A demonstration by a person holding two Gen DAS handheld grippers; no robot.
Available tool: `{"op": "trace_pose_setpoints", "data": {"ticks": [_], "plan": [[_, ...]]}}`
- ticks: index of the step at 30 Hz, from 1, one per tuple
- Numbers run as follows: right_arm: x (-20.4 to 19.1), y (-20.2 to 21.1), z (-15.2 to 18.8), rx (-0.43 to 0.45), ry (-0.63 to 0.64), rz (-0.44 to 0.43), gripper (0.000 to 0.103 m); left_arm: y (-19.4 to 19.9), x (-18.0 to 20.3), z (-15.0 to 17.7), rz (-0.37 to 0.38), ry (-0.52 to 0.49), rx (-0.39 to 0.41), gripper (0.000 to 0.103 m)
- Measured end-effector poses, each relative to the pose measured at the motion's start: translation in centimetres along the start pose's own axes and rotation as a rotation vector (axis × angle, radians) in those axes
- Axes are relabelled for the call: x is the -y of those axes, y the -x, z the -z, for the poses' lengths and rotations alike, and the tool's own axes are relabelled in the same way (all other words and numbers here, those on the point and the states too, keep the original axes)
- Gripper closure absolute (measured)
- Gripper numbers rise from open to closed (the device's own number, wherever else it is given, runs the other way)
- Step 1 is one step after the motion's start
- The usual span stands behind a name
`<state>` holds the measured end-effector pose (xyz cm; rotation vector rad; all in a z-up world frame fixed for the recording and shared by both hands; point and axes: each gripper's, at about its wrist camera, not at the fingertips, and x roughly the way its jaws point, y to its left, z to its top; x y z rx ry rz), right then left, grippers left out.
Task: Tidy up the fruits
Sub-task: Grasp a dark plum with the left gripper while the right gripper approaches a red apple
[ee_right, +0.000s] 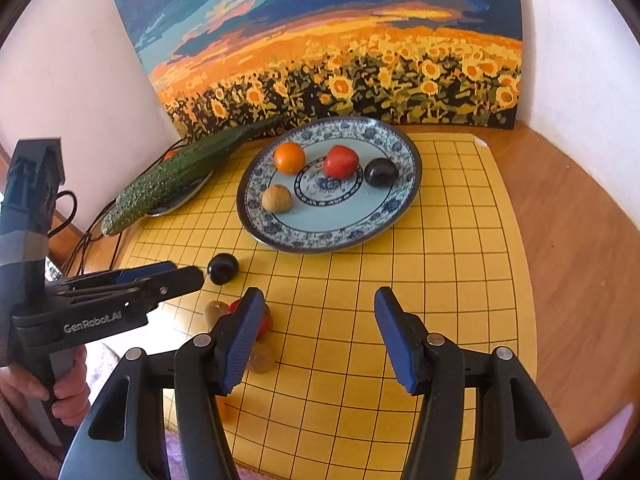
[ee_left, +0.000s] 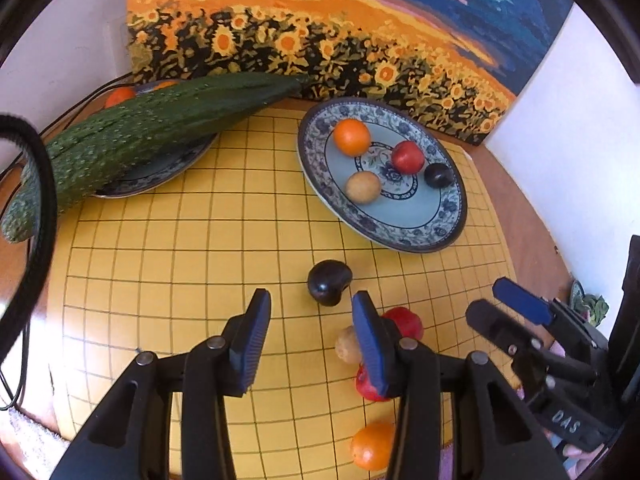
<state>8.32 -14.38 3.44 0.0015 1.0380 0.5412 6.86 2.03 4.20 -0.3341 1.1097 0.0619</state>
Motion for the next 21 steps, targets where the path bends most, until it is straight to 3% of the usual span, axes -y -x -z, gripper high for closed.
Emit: {"op": "trace_pose_setpoints", "data": {"ticks": [14, 21], "plan": [[0.1, -1.1, 0.5, -0.033, -0.01, -0.006, 0.044, -2.5, 0.6, -0.9, 0.006, -0.005, -0.029, 0.059], [-0.1, -1.3, 0.5, -0.04, -0.007, -0.008, 0.044, -2.6, 0.5, -0.9, 0.023, -0.001, -0.025, 0.074]]}}
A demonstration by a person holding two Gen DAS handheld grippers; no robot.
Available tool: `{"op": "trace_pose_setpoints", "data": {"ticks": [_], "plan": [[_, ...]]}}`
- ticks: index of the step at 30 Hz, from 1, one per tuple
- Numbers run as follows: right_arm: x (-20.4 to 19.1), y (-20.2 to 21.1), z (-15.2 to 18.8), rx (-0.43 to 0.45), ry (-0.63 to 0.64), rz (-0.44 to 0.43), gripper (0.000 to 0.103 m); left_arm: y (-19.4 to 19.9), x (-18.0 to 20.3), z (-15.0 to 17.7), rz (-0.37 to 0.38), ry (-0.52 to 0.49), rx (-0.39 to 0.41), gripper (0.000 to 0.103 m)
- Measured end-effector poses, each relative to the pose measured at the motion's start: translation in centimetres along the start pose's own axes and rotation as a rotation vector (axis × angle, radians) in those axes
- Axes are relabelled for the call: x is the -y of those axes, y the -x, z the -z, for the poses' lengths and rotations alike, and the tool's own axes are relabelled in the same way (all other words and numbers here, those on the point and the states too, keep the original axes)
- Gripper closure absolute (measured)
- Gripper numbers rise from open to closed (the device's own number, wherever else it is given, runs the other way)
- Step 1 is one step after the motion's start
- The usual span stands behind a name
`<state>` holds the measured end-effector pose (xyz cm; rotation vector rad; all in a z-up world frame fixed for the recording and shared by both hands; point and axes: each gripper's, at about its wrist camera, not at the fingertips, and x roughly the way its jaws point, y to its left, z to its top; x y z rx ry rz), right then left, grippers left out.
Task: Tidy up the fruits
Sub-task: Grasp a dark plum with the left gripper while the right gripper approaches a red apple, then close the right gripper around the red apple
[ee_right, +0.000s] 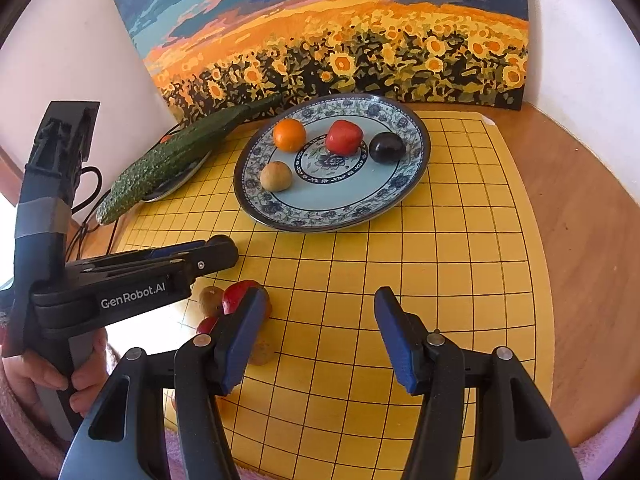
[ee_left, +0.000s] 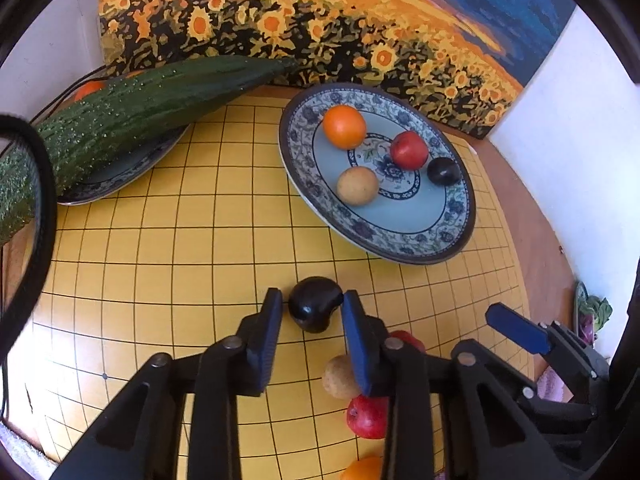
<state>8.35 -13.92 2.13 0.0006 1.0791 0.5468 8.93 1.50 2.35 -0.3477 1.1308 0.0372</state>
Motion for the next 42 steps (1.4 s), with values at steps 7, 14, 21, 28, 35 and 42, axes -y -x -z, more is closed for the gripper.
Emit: {"op": "trace_pose_setpoints", "data": {"ticks": [7, 14, 21, 28, 35, 42], "plan": [[-0.1, 0.1, -0.1, 0.004, 0.002, -0.007, 0.044, 0.9, -0.2, 0.2, 0.011, 0.008, 0.015, 0.075], [-1.0, -0.2, 0.1, -0.003, 0.007, -0.047, 0.044, 2.9, -1.7, 0.9, 0.003, 0.049, 0.046, 0.075], [-2.4, -1.3, 0.4, -0.031, 0.069, -0.054, 0.044, 3.6, -2.6, 1.9, -0.002, 0.073, 0.052, 0.075], [-3.2, -2.3, 0.3, -0.051, 0.104, -0.086, 0.049, 3.8, -2.8, 2.0, 0.003, 0.078, 0.059, 0.075], [-2.9, -3.3, -0.1, -0.077, 0.07, -0.134, 0.06, 4.0, -2.8, 1.8, -0.002, 0.077, 0.061, 0.075], [-3.4, -3.3, 0.0, -0.075, 0.08, -0.145, 0.069, 4.0, -2.7, 1.8, -0.003, 0.078, 0.059, 0.075]]}}
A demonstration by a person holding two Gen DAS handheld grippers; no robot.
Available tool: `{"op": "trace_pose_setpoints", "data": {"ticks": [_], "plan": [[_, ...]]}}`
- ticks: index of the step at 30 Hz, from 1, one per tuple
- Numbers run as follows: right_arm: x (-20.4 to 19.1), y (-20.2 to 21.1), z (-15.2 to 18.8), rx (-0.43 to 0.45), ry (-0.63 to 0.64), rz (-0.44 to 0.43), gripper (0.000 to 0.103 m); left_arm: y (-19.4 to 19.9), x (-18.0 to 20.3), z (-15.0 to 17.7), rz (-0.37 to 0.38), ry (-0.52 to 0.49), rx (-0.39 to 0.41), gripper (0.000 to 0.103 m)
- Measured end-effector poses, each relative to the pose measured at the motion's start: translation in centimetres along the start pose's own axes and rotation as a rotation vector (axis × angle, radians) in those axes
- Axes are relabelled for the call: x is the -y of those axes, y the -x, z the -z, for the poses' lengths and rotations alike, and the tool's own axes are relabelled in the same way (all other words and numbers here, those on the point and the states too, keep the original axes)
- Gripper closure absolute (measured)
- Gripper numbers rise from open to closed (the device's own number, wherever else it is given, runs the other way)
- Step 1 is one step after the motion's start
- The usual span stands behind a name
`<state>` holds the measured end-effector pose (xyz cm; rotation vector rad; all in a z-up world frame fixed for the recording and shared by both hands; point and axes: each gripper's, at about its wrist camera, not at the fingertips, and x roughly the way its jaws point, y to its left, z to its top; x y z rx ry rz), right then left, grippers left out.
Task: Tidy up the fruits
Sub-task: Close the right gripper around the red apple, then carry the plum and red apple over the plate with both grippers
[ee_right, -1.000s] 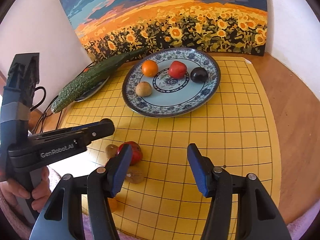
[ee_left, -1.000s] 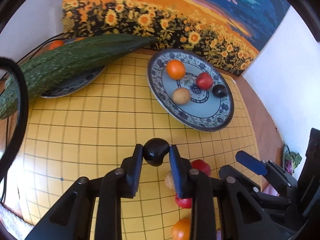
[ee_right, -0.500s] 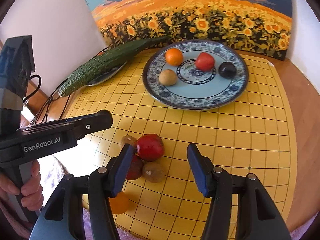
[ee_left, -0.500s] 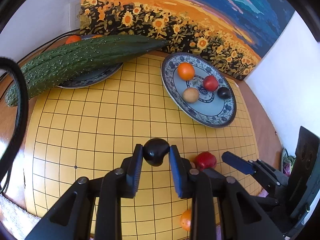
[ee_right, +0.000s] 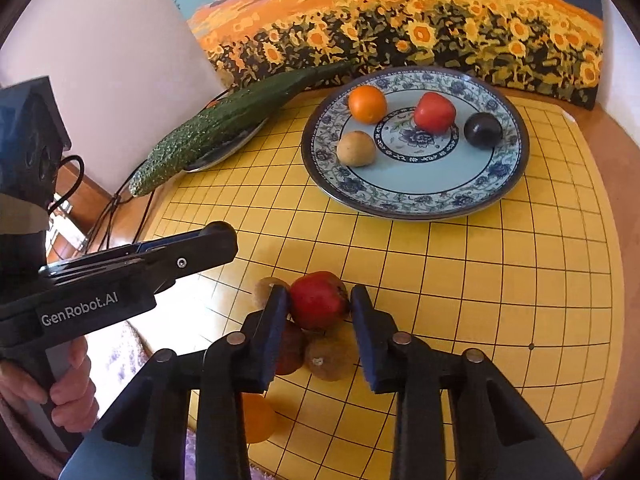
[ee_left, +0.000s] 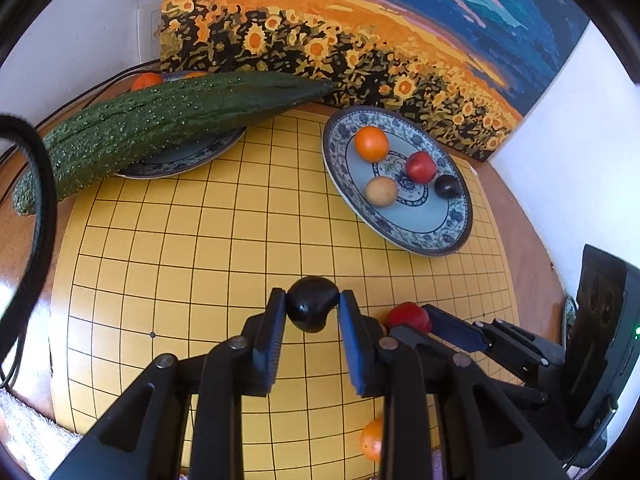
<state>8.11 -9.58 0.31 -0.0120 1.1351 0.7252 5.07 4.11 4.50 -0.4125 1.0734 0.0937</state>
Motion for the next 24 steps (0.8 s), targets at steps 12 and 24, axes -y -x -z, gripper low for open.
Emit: {"op": "trace_pose_setpoints", "data": {"ticks": [12, 24], "plan": [[0.4, 1.4, -0.2, 0.045, -0.015, 0.026, 0.07, 0.4, 0.5, 0.1, -0.001, -0.015, -0.002, 0.075], [0.9, 2.7, -0.3, 0.08, -0.033, 0.042, 0.07, 0.8, 1.0, -0.2, 0.008, -0.034, 0.004, 0.075]]}}
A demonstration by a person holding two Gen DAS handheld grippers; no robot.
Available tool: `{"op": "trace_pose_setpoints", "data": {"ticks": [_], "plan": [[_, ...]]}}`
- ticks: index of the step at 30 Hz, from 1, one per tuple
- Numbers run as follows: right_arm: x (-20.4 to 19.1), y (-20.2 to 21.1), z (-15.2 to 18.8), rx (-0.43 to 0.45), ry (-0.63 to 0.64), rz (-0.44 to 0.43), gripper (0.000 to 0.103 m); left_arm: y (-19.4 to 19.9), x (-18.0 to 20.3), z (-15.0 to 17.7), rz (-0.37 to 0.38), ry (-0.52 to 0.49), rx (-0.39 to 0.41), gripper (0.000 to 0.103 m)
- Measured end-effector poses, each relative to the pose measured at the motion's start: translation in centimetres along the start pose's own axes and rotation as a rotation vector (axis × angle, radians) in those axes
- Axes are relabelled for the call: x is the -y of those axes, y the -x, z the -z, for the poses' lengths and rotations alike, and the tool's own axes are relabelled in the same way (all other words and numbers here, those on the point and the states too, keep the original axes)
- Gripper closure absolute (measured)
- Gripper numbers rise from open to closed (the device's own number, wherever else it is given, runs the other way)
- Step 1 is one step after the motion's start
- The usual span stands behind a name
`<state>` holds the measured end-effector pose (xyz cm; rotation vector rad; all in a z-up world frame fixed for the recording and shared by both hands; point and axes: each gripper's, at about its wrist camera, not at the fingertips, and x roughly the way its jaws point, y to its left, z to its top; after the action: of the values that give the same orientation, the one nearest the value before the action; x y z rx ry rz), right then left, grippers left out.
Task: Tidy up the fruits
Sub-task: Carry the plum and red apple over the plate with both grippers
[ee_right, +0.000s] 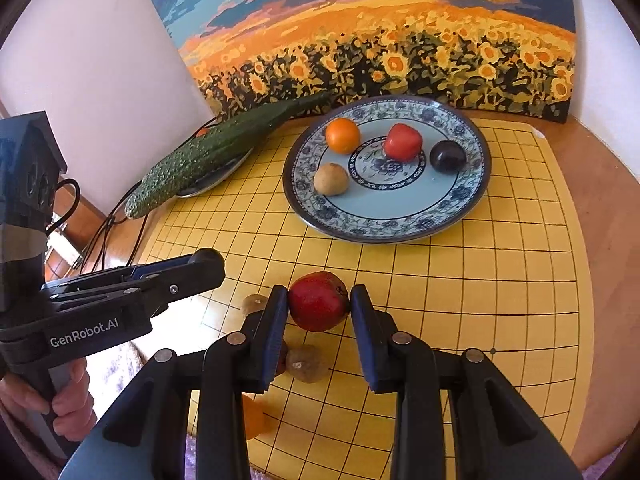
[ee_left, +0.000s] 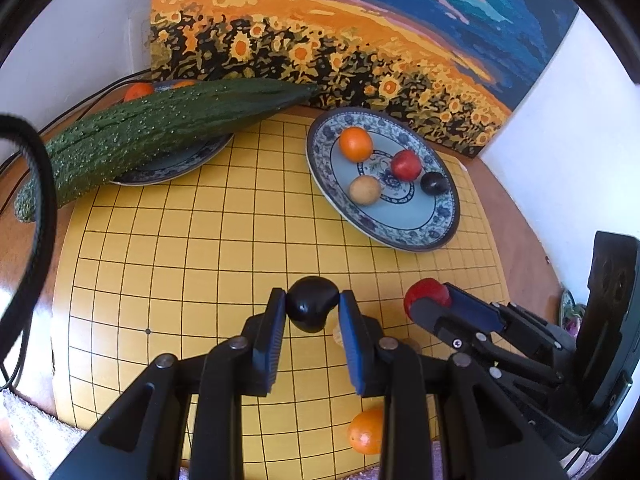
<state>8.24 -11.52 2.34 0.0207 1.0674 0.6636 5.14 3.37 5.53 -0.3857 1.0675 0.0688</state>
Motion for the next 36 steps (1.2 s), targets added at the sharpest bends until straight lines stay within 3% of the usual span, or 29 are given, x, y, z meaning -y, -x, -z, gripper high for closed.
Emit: {"op": "trace_pose_setpoints", "data": {"ticks": [36], "plan": [[4.3, 2.1, -3.4, 0.097, -0.036, 0.104, 0.07, -1.5, 3.9, -3.9, 0.043, -0.093, 0.03, 0.075]]}}
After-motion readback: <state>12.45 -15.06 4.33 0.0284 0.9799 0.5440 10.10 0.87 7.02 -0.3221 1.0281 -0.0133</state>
